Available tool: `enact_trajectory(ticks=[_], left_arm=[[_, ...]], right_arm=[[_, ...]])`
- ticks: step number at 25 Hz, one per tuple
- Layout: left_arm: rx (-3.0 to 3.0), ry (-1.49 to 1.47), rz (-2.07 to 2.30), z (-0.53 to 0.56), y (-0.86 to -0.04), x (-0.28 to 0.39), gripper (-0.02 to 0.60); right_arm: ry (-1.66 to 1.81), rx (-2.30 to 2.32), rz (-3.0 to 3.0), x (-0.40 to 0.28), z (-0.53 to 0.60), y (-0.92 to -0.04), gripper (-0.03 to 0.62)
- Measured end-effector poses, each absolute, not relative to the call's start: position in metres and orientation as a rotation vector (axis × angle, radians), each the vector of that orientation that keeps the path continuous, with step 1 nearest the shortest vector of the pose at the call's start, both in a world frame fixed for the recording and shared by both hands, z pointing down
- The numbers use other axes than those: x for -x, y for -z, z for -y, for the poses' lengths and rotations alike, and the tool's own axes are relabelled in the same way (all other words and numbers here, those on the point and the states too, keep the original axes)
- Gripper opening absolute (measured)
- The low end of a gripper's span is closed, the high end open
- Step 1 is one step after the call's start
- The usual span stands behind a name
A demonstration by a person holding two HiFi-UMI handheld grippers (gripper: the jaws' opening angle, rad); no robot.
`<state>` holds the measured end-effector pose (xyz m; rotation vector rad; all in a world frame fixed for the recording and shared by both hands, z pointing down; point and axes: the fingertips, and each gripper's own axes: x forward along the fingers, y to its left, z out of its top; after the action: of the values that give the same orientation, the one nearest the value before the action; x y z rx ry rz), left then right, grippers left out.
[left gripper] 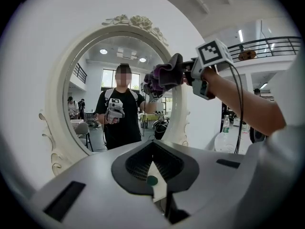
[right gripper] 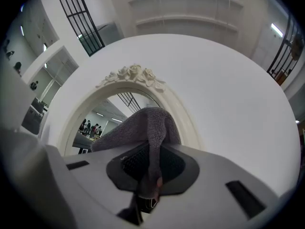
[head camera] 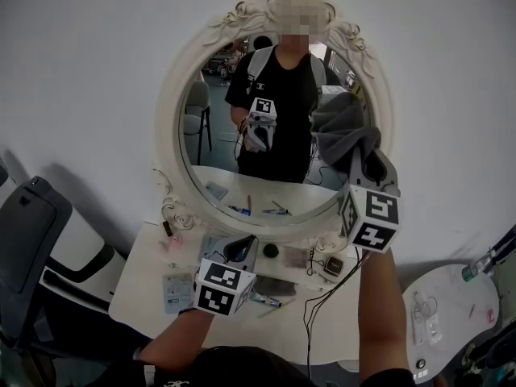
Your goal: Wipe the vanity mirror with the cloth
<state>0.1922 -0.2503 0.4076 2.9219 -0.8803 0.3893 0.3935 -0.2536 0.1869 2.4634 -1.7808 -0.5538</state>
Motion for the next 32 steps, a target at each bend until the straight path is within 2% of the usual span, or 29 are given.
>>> enact_trajectory(ticks=[6, 18, 22, 32], left_arm=[[-2.932, -0.350, 0.893, 0.242, -0.399, -0.184, 0.006], [-2.948, -0.386, 0.844, 0.214, -0.417, -0.182, 0.006], [-2.936, -0.393, 0.830, 0.214, -0.419, -0.178, 0.006], [-2.931, -0.386, 0.835, 0.217, -0.420, -0.174, 0.006]], right_arm=[[0.472, -2.522, 1.946, -0.357, 0.183, -0.221, 0.044], [0.108, -2.621, 1.824, -0.333, 0.127, -0.385, 0.044], [-0.003, -2.599, 1.848, -0.329, 0.130, -0.397, 0.044], [0.050, -2.533, 1.837, -0.317, 0.137, -0.399, 0.044]])
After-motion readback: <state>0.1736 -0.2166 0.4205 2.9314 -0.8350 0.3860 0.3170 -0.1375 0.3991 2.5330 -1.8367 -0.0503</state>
